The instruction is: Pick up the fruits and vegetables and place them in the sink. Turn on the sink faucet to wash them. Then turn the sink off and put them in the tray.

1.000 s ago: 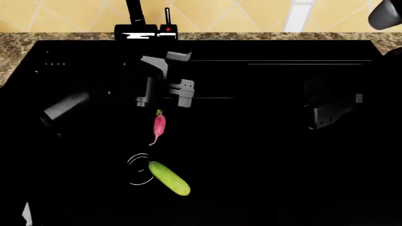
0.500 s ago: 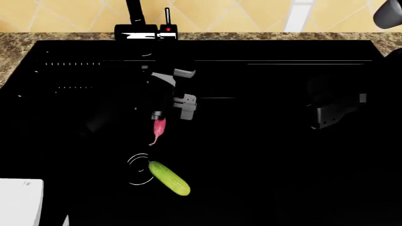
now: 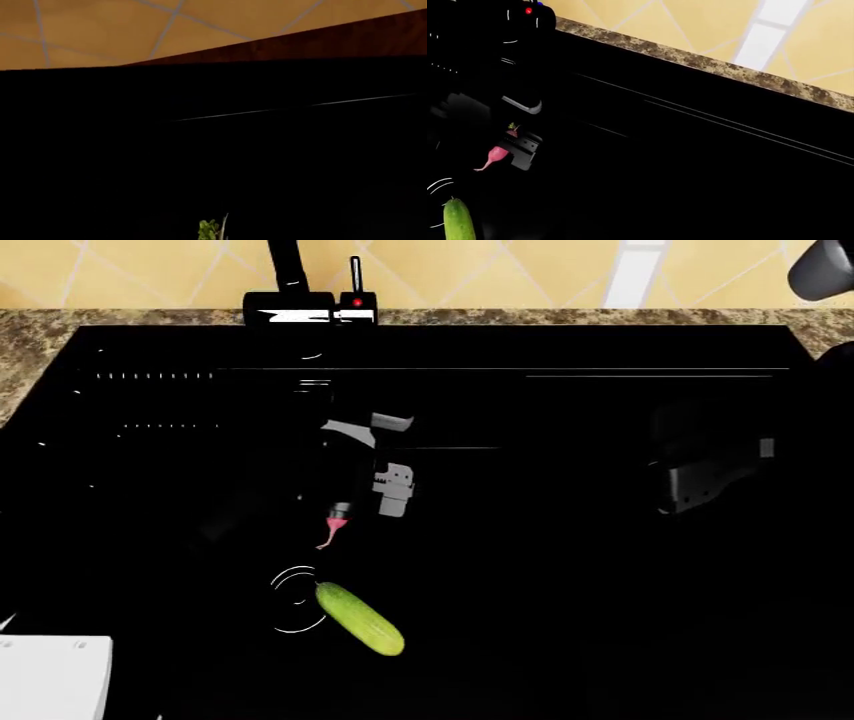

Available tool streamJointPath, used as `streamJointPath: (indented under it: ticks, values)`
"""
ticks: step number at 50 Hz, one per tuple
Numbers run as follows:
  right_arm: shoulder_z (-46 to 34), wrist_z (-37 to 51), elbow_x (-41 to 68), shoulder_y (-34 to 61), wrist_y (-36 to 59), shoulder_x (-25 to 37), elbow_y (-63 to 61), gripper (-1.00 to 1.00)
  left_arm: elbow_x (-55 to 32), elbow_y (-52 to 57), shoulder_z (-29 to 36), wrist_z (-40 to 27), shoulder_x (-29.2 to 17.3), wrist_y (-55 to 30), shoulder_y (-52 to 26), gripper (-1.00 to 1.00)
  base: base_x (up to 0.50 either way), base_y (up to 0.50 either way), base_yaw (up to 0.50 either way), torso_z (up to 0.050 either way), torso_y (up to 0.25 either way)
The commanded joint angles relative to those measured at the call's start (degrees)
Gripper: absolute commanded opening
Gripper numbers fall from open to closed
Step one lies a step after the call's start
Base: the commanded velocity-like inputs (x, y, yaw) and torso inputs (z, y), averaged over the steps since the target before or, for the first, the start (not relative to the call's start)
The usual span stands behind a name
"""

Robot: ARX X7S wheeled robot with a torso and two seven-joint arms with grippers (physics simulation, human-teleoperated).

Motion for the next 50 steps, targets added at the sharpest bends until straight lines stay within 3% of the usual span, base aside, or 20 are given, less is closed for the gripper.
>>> streamJointPath:
  ticks: [1, 12, 30, 50]
  values:
    - [-0.1, 0.53, 0.5, 0.48, 0.41, -0.26, 0.4, 1.0, 1.18, -0.48, 0.22, -0.64, 0.0, -0.44, 1.97, 1.0, 0.0, 0.0, 0.0, 0.0, 0.0]
    - [-0.01, 0.12, -0.06, 0.13, 0.55, 0.03, 0.62, 1.0, 1.98, -1.19, 0.01, -0.66, 0.0, -0.94, 3.52, 1.0, 0.0, 0.0, 0.0, 0.0, -0.003]
    - [0.07, 1.0, 0.76, 0.39, 0.35, -0.32, 0.36, 1.0, 2.18, -3.62, 0.28, -3.61, 0.0, -8.76, 5.61, 1.0, 0.0, 0.0, 0.0, -0.002, -0.004]
    - [0.29, 1.07, 0.84, 0.57, 0.62, -0.34, 0.43, 1.0, 1.77, -4.32, 0.39, 0.43, 0.0, -12.19, 9.4, 1.0, 0.0, 0.0, 0.0, -0.003, -0.007]
